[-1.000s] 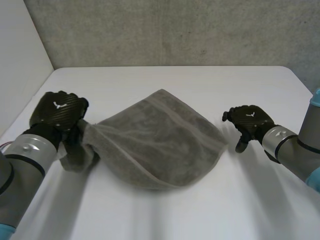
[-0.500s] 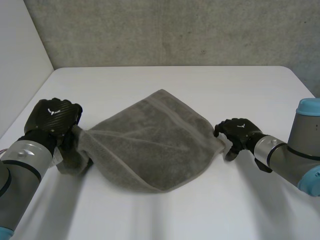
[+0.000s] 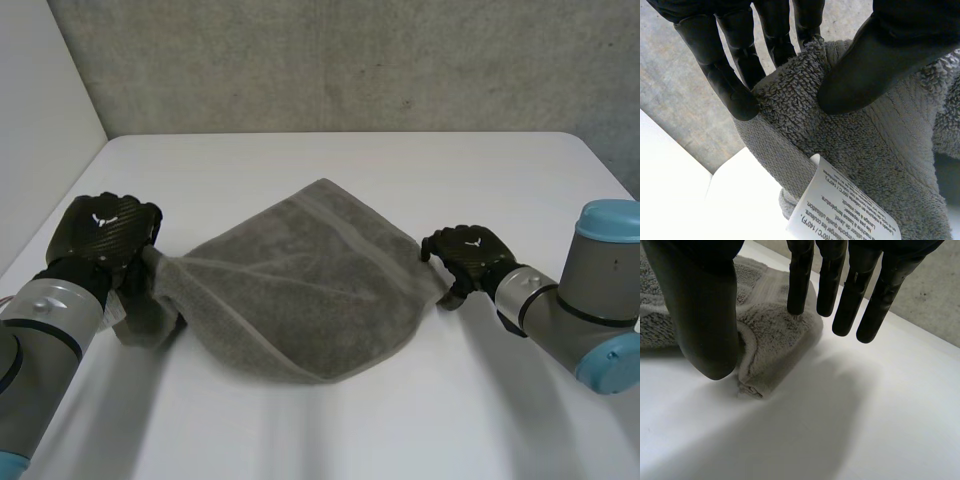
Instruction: Fold the towel.
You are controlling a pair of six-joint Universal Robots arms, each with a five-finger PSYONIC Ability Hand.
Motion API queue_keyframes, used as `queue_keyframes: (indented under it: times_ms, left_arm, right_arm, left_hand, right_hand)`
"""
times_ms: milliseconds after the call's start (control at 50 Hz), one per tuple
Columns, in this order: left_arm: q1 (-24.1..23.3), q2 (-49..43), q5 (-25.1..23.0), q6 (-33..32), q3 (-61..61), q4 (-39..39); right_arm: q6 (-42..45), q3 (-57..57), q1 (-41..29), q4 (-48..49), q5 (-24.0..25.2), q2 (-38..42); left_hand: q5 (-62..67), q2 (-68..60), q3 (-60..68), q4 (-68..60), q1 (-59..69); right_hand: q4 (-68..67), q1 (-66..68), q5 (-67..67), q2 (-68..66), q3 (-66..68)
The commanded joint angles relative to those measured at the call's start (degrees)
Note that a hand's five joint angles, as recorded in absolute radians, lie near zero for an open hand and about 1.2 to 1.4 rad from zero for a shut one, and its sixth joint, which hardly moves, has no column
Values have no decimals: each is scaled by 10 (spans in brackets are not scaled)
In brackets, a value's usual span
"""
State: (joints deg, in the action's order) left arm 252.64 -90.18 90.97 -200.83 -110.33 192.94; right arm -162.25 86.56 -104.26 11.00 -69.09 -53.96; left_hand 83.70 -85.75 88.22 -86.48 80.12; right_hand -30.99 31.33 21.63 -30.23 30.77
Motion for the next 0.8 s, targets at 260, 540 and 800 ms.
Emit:
queue_keyframes:
  times_ms: [260,540,800]
  left_arm:
    - [12,3,0,27,6,2]
    - [22,76,8,98,65,-1]
    - [36,144,22,121,200,-65]
  right_arm:
    - [-3,-14,-7,23,-10,18]
    - [-180,-33,22,31,-12,-149]
    - [-149,-202,139,-164,83,-339]
  left_hand:
    - [-137,57,-82,65,-1]
    - [-137,57,-82,65,-1]
    - [-137,57,-82,65,-1]
  right_hand:
    - [-490,487,484,-498,492]
    - [-490,487,484,-498,492]
    - [-490,487,484,-498,492]
